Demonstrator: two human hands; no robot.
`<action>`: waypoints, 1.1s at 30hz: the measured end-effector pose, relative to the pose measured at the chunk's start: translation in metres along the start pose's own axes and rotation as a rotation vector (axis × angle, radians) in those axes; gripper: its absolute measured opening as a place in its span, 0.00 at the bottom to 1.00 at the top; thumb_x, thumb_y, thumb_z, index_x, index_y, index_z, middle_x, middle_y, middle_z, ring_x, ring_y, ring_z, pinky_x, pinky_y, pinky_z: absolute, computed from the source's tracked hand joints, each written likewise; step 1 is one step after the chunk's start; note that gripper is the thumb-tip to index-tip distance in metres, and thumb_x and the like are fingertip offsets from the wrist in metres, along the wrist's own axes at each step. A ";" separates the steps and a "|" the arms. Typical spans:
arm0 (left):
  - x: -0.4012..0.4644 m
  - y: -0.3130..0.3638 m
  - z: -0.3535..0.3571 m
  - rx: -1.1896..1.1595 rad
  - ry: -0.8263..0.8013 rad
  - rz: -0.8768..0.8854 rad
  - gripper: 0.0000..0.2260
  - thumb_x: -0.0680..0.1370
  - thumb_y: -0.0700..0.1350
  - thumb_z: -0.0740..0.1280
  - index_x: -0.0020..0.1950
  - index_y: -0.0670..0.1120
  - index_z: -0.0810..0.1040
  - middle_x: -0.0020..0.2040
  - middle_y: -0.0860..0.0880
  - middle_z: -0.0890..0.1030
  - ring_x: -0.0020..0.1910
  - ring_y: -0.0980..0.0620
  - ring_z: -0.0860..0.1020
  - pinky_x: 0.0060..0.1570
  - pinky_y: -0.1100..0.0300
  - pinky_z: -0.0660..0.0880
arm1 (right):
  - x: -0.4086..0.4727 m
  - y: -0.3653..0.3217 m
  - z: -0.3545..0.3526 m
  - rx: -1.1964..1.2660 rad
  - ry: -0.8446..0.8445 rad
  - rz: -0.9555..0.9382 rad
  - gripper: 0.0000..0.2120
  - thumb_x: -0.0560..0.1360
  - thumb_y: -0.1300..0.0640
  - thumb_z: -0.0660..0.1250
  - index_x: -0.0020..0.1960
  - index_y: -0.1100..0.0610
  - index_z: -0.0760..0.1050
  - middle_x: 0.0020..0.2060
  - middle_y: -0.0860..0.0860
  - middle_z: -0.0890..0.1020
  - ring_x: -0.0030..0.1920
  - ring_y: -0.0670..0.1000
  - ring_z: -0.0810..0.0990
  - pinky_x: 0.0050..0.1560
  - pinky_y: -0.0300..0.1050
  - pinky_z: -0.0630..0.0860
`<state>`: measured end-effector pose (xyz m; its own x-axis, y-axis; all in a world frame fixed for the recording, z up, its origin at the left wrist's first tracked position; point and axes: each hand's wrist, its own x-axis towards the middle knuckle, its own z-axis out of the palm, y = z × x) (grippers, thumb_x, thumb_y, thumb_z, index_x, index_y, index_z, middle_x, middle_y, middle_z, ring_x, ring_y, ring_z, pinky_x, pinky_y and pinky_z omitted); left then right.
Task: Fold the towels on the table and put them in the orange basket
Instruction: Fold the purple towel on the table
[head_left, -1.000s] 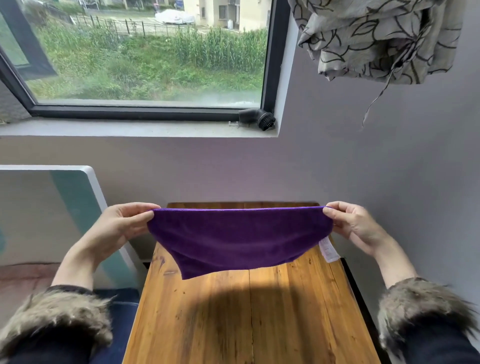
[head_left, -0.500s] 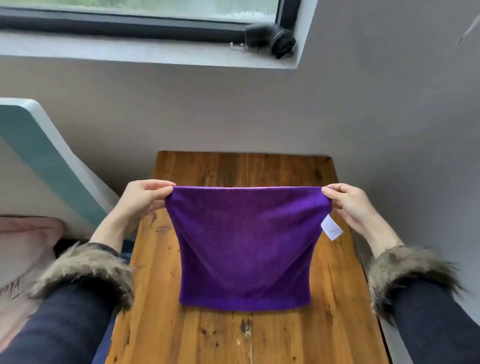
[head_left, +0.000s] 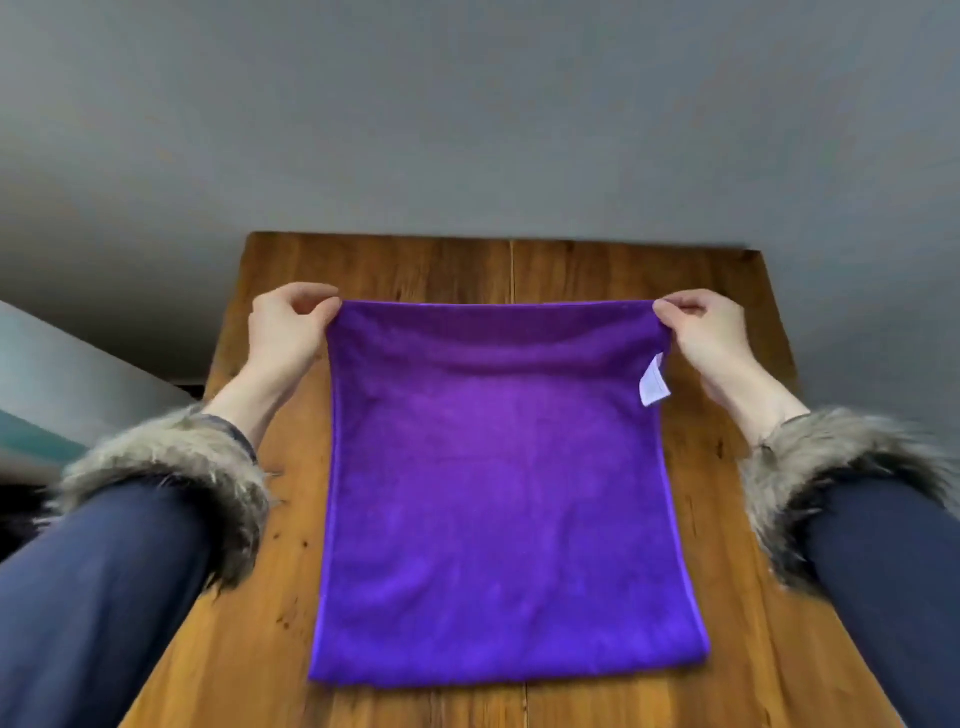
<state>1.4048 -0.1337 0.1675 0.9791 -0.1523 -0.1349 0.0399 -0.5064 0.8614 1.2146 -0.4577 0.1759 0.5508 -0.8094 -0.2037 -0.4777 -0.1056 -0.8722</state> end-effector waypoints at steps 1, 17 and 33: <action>0.006 -0.005 0.006 0.038 0.023 0.021 0.07 0.74 0.44 0.67 0.51 0.50 0.81 0.48 0.46 0.82 0.50 0.46 0.80 0.51 0.52 0.78 | 0.007 0.003 0.007 0.007 0.017 0.021 0.07 0.75 0.63 0.65 0.51 0.61 0.78 0.43 0.55 0.79 0.39 0.46 0.76 0.39 0.33 0.73; -0.036 -0.050 0.074 0.923 -0.286 0.548 0.32 0.74 0.63 0.42 0.76 0.55 0.55 0.78 0.47 0.51 0.76 0.44 0.47 0.72 0.43 0.42 | -0.033 0.048 0.081 -0.975 -0.150 -0.575 0.27 0.80 0.46 0.53 0.75 0.56 0.57 0.75 0.56 0.56 0.76 0.57 0.52 0.73 0.57 0.46; -0.194 -0.075 0.060 0.857 -0.306 0.533 0.26 0.78 0.56 0.50 0.76 0.50 0.56 0.77 0.45 0.54 0.76 0.44 0.50 0.71 0.40 0.46 | -0.188 0.091 0.072 -0.902 -0.250 -0.609 0.27 0.78 0.46 0.49 0.74 0.56 0.59 0.74 0.55 0.60 0.75 0.56 0.55 0.72 0.60 0.47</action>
<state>1.2002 -0.1176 0.0998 0.7316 -0.6789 -0.0618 -0.6520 -0.7233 0.2275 1.1165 -0.2736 0.1032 0.9359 -0.3514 -0.0241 -0.3470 -0.9079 -0.2353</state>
